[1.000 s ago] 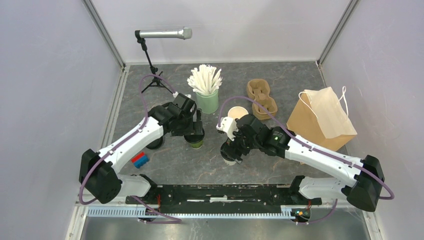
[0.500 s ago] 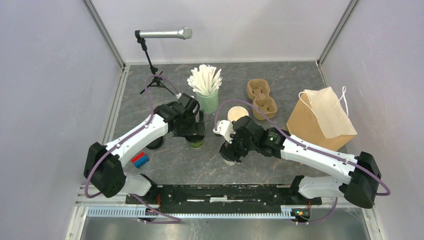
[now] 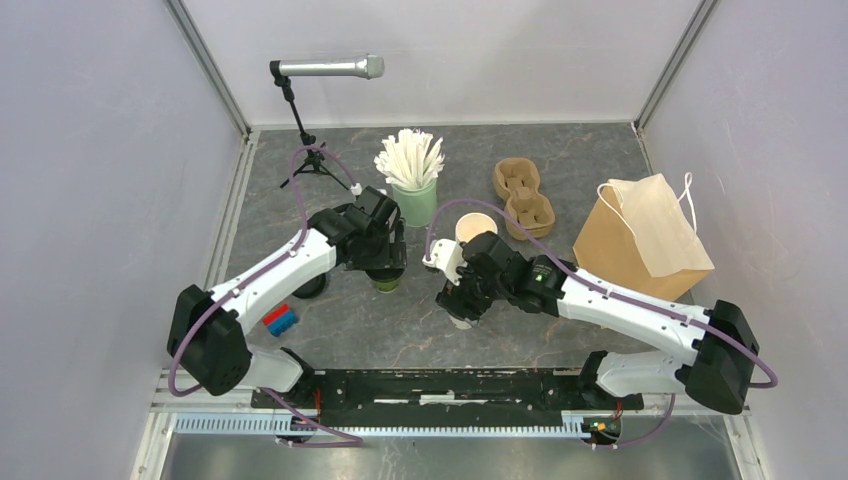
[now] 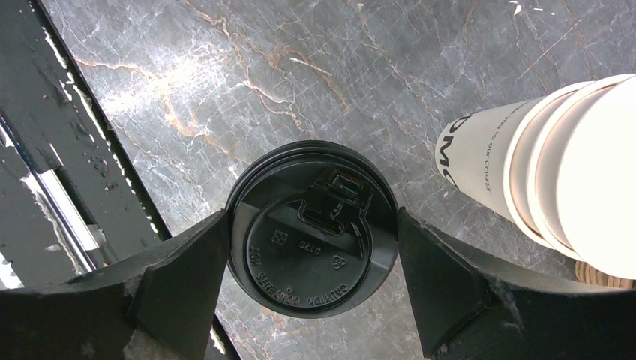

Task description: Pack the takeout coffee

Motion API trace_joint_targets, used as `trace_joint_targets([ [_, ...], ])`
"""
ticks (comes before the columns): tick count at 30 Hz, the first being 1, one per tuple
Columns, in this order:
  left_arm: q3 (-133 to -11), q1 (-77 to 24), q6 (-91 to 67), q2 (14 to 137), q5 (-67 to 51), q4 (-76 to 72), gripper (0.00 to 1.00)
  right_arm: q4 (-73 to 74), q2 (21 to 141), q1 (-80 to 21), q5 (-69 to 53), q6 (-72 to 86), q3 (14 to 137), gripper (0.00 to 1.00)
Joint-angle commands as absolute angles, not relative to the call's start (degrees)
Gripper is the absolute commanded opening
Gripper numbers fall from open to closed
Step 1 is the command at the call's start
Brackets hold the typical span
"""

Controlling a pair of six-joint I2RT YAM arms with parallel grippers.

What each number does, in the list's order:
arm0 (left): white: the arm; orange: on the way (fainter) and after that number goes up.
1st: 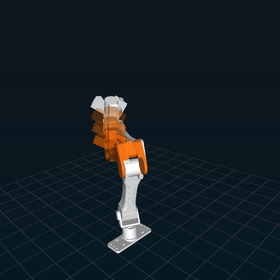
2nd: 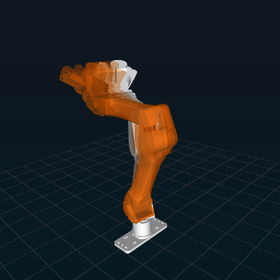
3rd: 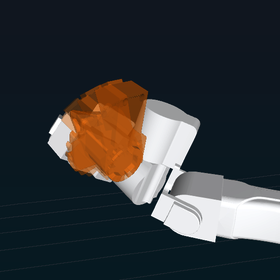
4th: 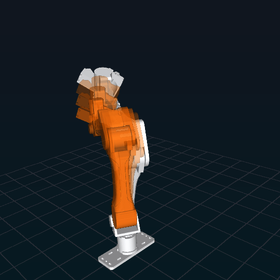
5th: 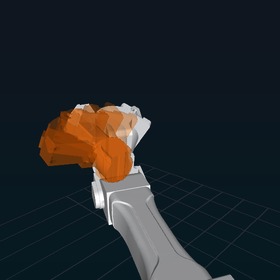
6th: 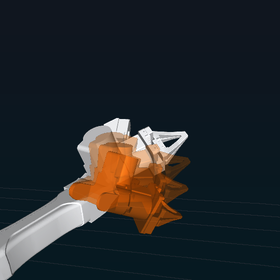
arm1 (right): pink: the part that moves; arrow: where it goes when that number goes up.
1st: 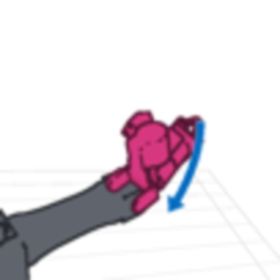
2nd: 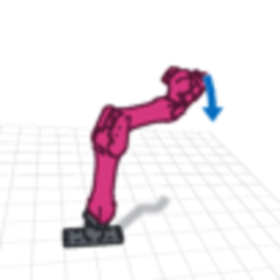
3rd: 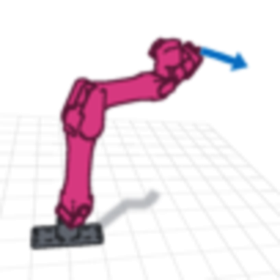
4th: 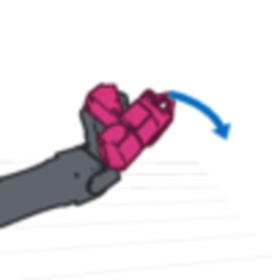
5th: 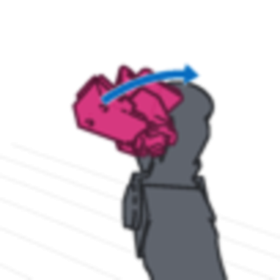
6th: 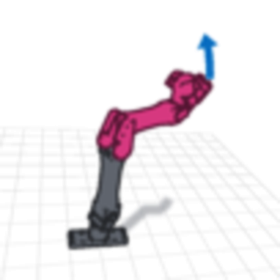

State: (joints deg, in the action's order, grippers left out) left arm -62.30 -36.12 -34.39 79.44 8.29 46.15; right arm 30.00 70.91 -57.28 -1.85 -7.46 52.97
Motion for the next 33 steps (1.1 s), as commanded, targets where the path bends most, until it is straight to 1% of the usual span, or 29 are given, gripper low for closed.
trace_joint_targets([
  [1, -63.8, -35.6, -31.4, 77.9, 12.5, 46.4, 0.79, 28.0, 71.6, -57.4, -1.1, -8.3, 54.8, 0.85],
  [9, -63.7, -30.4, -31.1, 75.6, 10.1, 45.2, 0.78, 26.2, 74.0, -57.5, -2.2, -8.7, 58.0, 0.85],
  [17, -63.6, -22.1, -28.3, 74.6, 10.3, 45.6, 0.78, 22.2, 81.4, -57.5, -2.7, -9.6, 66.1, 0.86],
  [21, -63.9, -17.1, -26.7, 75.4, 9.9, 43.8, 0.78, 20.0, 88.1, -57.5, -2.1, -10.2, 71.0, 0.85],
  [26, -65.7, -12.5, -26.1, 77.1, 9.0, 40.8, 0.78, 20.2, 96.8, -57.2, 3.1, -12.9, 80.2, 0.86],
  [33, -66.1, -11.4, -27.1, 79.9, 5.1, 36.6, 0.76, 20.1, 108.1, -54.6, 0.9, -10.7, 92.4, 0.86],
])
